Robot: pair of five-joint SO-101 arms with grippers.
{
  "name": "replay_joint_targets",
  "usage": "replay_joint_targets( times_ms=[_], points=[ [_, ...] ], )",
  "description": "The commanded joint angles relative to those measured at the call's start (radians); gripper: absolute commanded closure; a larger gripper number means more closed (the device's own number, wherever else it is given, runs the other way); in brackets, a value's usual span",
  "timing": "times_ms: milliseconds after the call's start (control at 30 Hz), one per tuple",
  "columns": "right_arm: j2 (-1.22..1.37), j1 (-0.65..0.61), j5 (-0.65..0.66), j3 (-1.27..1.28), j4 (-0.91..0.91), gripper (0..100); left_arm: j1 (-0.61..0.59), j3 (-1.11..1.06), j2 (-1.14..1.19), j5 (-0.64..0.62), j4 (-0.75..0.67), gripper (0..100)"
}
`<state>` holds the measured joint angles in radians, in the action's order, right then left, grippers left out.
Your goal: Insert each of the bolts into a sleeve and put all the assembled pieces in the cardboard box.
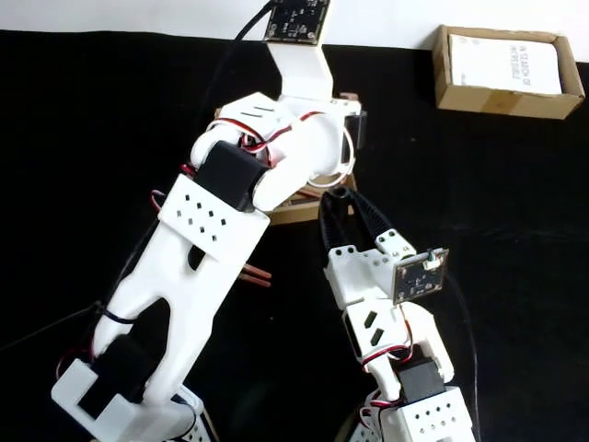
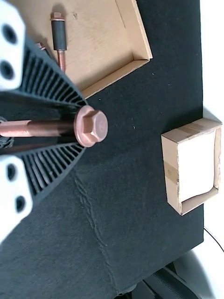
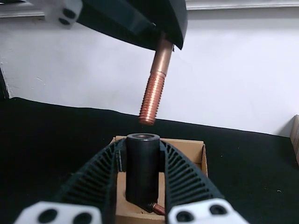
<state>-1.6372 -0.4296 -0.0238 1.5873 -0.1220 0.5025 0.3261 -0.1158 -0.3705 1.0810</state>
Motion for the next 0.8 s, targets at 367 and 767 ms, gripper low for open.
replay_joint_targets(
  times_ms=[367,767],
  points=[
    [-0.008,0.054,0.009,-0.021,0.021,99.2,0.041,-0.045,-0.008,-0.069,0.081,99],
    [-0.002,0.048,0.008,-0.048,0.018,99.2,0.122,-0.613,-0.338,0.057,-0.354,99]
  ],
)
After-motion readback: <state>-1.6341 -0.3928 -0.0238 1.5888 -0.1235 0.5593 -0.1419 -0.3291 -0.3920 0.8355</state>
